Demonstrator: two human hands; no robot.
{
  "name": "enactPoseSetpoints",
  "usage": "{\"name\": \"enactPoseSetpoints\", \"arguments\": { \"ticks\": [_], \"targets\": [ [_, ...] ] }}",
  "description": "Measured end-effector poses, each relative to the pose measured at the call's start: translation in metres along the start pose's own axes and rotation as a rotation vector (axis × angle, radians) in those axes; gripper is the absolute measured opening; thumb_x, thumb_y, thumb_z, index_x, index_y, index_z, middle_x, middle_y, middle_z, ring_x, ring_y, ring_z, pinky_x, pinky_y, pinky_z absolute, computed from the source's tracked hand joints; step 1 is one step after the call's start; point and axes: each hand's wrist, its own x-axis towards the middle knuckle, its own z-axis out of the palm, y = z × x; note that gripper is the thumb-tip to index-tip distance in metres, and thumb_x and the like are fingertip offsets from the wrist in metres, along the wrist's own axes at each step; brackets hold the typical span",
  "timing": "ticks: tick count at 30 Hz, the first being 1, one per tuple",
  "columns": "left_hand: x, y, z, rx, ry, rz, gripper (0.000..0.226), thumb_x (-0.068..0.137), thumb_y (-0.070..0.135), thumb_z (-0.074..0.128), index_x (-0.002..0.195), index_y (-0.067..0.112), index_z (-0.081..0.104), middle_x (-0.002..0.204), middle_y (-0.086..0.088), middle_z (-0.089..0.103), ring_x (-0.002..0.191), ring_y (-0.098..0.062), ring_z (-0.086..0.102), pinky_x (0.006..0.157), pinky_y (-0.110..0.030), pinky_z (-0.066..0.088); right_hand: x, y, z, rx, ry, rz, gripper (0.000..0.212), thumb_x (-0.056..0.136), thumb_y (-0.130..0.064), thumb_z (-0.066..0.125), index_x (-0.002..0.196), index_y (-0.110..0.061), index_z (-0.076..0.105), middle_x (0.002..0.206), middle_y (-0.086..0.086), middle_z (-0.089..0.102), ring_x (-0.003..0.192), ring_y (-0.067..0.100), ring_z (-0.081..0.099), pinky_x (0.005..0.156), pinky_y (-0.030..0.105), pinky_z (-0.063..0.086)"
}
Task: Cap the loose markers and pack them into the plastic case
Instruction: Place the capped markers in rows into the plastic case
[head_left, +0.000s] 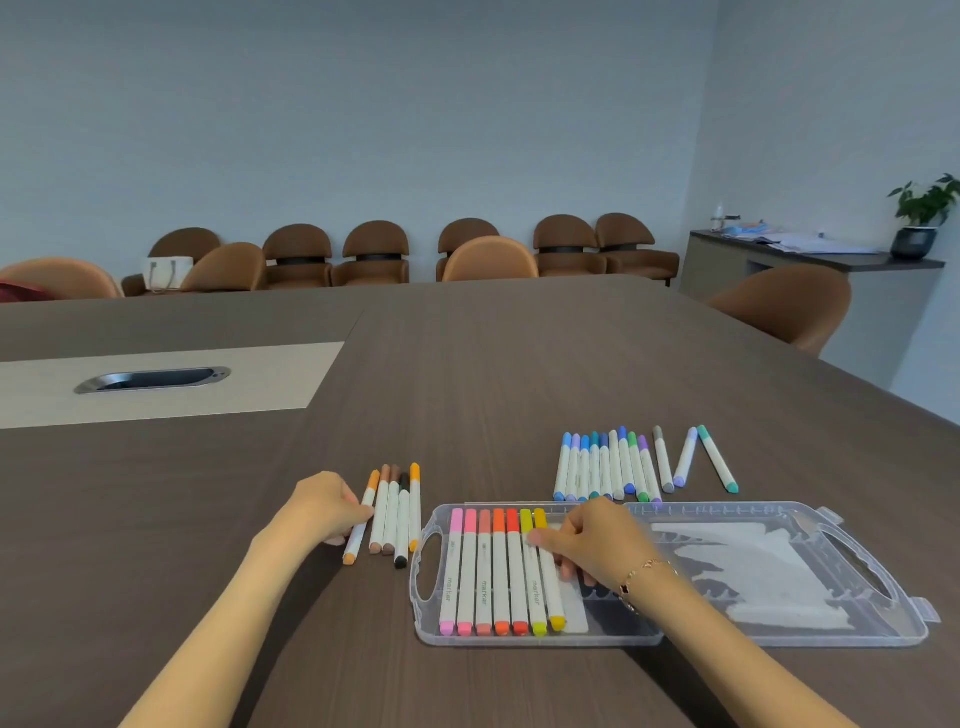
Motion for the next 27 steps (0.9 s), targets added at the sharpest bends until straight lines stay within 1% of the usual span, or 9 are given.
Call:
{"name": "enactPoseSetpoints", "arguments": {
  "ticks": [4, 7, 10, 12, 16, 19, 21, 24, 27],
  "targets": [
    [0.001, 0.001, 0.0, -0.062, -0.015, -0.019, 0.015, 0.089, 0.023, 0.063, 0.092, 0.009, 0.066, 0.088, -0.007, 0.069, 0.073, -0.017, 0.068, 0.075, -0.027, 0.058, 0.001, 0.0, 0.003, -0.149, 0.033, -0.053, 0.038, 0.085, -0.054, 0.056, 0.063, -0.023, 0.051, 0.063, -0.006, 0.058, 0.055, 0.005, 0.054, 0.066, 0.02, 0.051],
    [0.0, 0.001, 0.002, -0.065, 0.0, -0.005, 0.015, 0.089, 0.025, 0.063, 0.082, 0.012, 0.064, 0.077, -0.004, 0.065, 0.07, -0.015, 0.066, 0.072, -0.026, 0.057, -0.001, -0.003, 0.004, -0.246, 0.07, -0.106, 0.037, 0.087, -0.056, 0.051, 0.065, -0.026, 0.045, 0.074, -0.005, 0.059, 0.071, 0.009, 0.058, 0.077, 0.025, 0.053],
    [-0.005, 0.009, 0.007, -0.047, 0.204, 0.189, 0.014, 0.088, 0.024, 0.062, 0.08, 0.015, 0.058, 0.072, 0.003, 0.056, 0.063, -0.008, 0.053, 0.056, -0.017, 0.042, -0.004, -0.001, 0.004, -0.237, 0.06, -0.137, 0.036, 0.088, -0.056, 0.048, 0.067, -0.027, 0.043, 0.08, -0.005, 0.06, 0.077, 0.01, 0.06, 0.077, 0.025, 0.052],
    [-0.01, 0.023, 0.014, -0.063, 0.216, 0.308, 0.012, 0.086, 0.025, 0.065, 0.08, 0.015, 0.061, 0.072, 0.006, 0.055, 0.064, -0.004, 0.051, 0.052, -0.014, 0.035, -0.005, 0.0, 0.005, -0.215, 0.058, -0.138, 0.035, 0.089, -0.055, 0.047, 0.068, -0.027, 0.042, 0.081, -0.005, 0.06, 0.08, 0.01, 0.061, 0.076, 0.025, 0.051],
    [-0.011, 0.044, 0.029, 0.066, 0.079, 0.246, 0.023, 0.084, 0.031, 0.068, 0.07, 0.015, 0.059, 0.068, -0.001, 0.058, 0.059, -0.009, 0.054, 0.052, -0.018, 0.039, -0.007, -0.001, 0.007, -0.168, 0.055, -0.12, 0.034, 0.091, -0.053, 0.046, 0.069, -0.028, 0.04, 0.083, -0.005, 0.06, 0.083, 0.01, 0.062, 0.075, 0.022, 0.05],
    [-0.006, 0.043, 0.033, 0.099, 0.116, 0.203, 0.025, 0.083, 0.03, 0.068, 0.07, 0.01, 0.061, 0.063, -0.003, 0.056, 0.055, -0.012, 0.054, 0.051, -0.023, 0.044, -0.007, -0.001, 0.005, -0.156, 0.051, -0.126, 0.034, 0.091, -0.052, 0.047, 0.069, -0.027, 0.041, 0.079, -0.006, 0.058, 0.081, 0.01, 0.061, 0.076, 0.022, 0.049],
    [-0.008, 0.042, 0.036, 0.113, 0.126, 0.193, 0.023, 0.081, 0.029, 0.069, 0.076, 0.008, 0.064, 0.064, -0.004, 0.058, 0.054, -0.014, 0.055, 0.056, -0.028, 0.051, -0.005, -0.001, 0.003, -0.145, 0.034, -0.118, 0.035, 0.09, -0.051, 0.049, 0.067, -0.026, 0.041, 0.072, -0.008, 0.054, 0.075, 0.008, 0.057, 0.075, 0.021, 0.048],
    [-0.011, 0.04, 0.031, 0.02, 0.111, 0.171, 0.025, 0.079, 0.027, 0.07, 0.073, 0.004, 0.064, 0.064, -0.006, 0.058, 0.055, -0.017, 0.053, 0.059, -0.027, 0.049, 0.003, 0.001, 0.003, -0.122, 0.049, -0.084, 0.036, 0.087, -0.052, 0.054, 0.065, -0.024, 0.046, 0.067, -0.003, 0.054, 0.066, 0.009, 0.054, 0.073, 0.023, 0.049],
    [-0.019, 0.044, 0.008, -0.164, 0.076, 0.234, 0.026, 0.083, 0.028, 0.068, 0.074, 0.005, 0.073, 0.06, -0.003, 0.055, 0.052, -0.015, 0.045, 0.053, -0.023, 0.043, 0.007, 0.003, 0.003, 0.088, 0.198, -0.115, 0.033, 0.089, -0.047, 0.053, 0.067, -0.022, 0.055, 0.062, -0.003, 0.055, 0.061, 0.009, 0.052, 0.074, 0.025, 0.051]
  ]
}}
